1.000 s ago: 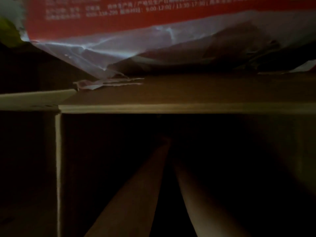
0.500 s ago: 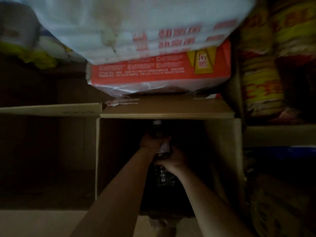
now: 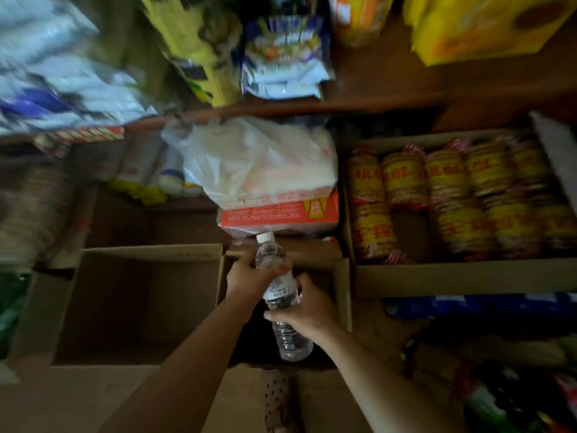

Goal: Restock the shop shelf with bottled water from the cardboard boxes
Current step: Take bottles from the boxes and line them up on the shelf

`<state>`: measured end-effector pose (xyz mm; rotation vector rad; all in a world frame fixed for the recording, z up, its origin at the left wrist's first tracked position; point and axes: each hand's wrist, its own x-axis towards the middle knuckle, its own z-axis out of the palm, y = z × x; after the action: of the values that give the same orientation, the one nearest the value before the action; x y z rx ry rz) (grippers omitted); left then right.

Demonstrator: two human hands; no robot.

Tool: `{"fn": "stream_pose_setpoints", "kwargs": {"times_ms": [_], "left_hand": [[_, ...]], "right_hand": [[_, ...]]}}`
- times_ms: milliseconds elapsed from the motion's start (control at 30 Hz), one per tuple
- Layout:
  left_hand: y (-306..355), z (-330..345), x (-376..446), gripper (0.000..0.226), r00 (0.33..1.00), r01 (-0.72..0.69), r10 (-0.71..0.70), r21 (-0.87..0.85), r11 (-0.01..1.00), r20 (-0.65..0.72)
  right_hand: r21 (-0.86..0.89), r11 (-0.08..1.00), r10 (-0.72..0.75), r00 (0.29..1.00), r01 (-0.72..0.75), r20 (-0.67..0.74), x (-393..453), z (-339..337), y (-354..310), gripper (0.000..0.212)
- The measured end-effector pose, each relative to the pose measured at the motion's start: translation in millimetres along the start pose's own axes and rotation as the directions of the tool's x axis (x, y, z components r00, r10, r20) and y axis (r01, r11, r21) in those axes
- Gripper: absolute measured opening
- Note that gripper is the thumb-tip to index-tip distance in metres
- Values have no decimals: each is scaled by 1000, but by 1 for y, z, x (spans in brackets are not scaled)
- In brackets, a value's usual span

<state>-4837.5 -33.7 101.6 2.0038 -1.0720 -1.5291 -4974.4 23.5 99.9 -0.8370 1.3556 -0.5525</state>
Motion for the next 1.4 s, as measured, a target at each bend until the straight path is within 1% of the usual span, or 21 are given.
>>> {"fn": "stream_pose_setpoints", "kwargs": {"times_ms": [67,167,200,267,367,500,567,633,700,767,833,900,967,1033,1100,1133,1200,1233,1333,1367,1400], "left_hand": [[37,-8,-25,58,996,-91,91,2,996,5],[97,-19,-62,56,977,-205,206,-28,978,54],[118,-21,-76,47,967,-242,245,-50,969,68],[160,-25,-105,32,943,-292,307,-124,948,130],[222,-22,-152,29,872,-364,411,-209,908,267],[303,-4,-215,40,739,-442,508,-251,861,442],[342,11,-249,42,654,-457,539,-290,841,531],[376,30,-288,44,567,-459,552,-322,828,612],[405,51,-324,50,457,-422,549,-373,826,700],[432,73,-357,64,323,-385,542,-415,824,776],[456,95,-390,73,209,-404,517,-408,819,830],[477,120,-424,79,108,-441,465,-377,815,879],[493,146,-462,82,25,-478,410,-349,806,912],[501,173,-501,91,-45,-531,348,-318,785,936],[503,200,-543,99,-116,-578,295,-305,757,949],[502,213,-565,95,-148,-594,274,-306,744,950],[493,243,-605,73,-193,-597,251,-317,737,948],[487,258,-625,67,-222,-608,240,-327,724,945],[467,304,-679,82,-320,-706,230,-393,589,919],[461,315,-696,78,-339,-733,225,-406,545,914],[455,328,-711,67,-357,-751,225,-421,509,907]], "right_hand": [[-31,997,-74,997,73,-22,-21,-8,-20,40],[-55,992,-116,993,115,-16,-53,-23,-63,55],[-37,990,-134,991,134,-1,-64,-32,-78,55],[-10,990,-143,988,144,58,-93,-57,-108,44],[28,982,-187,979,185,84,-150,-94,-156,48],[1,971,-240,971,240,-18,-221,-142,-207,66],[-15,965,-261,962,261,-76,-263,-169,-232,57],[-10,957,-289,949,290,-128,-305,-197,-250,58],[-33,953,-303,939,302,-164,-350,-222,-265,58],[-31,942,-333,919,334,-212,-395,-245,-272,48],[-22,924,-372,882,382,-290,-442,-260,-276,47],[-28,912,-387,835,410,-392,-482,-273,-274,49],[-52,900,-404,784,433,-471,-523,-285,-270,60],[-73,897,-392,706,437,-590,-563,-296,-256,49],[-64,906,-344,640,418,-687,-607,-302,-239,50],[-60,910,-322,609,410,-725,-629,-303,-229,52],[-48,910,-284,536,412,-795,-668,-308,-202,49],[-40,906,-266,492,422,-829,-687,-308,-190,48],[-51,888,-213,311,457,-926,-730,-308,-153,62],[-63,886,-195,248,459,-949,-743,-307,-143,64],[-74,891,-171,181,448,-968,-756,-305,-134,61]]}}
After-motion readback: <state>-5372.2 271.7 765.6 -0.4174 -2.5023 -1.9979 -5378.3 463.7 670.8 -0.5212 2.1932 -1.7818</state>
